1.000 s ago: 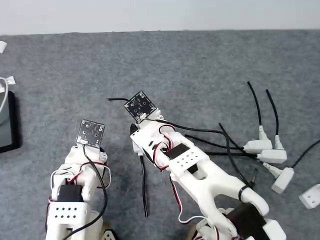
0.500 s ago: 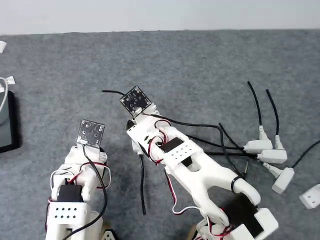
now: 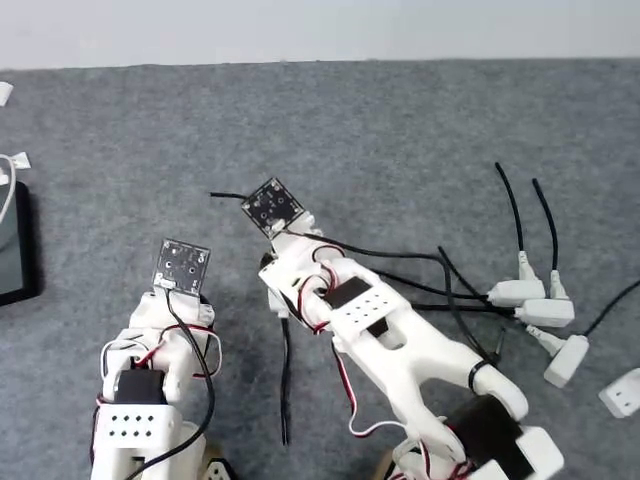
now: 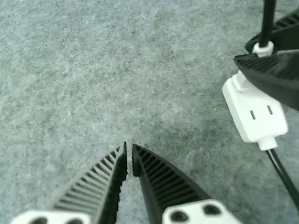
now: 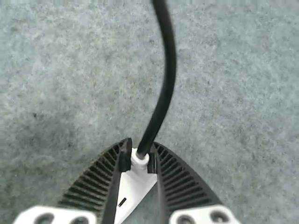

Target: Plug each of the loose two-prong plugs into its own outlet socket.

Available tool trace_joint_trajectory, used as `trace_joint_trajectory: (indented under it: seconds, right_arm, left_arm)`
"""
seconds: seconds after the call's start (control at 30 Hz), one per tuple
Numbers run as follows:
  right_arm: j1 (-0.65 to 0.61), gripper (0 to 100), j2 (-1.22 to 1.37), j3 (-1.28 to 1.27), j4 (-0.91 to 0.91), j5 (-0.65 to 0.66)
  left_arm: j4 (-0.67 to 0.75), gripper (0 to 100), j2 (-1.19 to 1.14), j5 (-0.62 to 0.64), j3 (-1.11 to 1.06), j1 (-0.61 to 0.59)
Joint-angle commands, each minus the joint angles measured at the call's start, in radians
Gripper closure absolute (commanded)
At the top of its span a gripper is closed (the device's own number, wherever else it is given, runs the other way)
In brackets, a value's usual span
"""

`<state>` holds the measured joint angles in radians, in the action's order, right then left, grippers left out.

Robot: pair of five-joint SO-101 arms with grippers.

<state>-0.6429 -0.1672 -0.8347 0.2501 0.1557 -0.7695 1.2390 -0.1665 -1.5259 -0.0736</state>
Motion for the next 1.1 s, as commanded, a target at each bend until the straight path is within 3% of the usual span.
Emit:
trace_joint_trajectory:
  seconds: [0.0,0.67,0.9,1.07]
  right_arm:
    - [-0.002,99.1,-0.050,0.008,-0.004,-0.008]
    - [-0.008,97.4,0.024,0.066,0.280,-0.017]
    - [-0.082,67.0,0.028,0.190,0.427,-0.430]
    - [-0.108,69.5,0.030,0.204,0.427,-0.549]
  left_arm:
    - [0.031,98,0.008,-0.014,0.015,-0.003]
    - [0.032,98,0.008,-0.017,0.004,-0.008]
    - [0.060,98,0.009,-0.014,0.005,-0.038]
    - [0.115,98,0.009,0.037,0.019,-0.127]
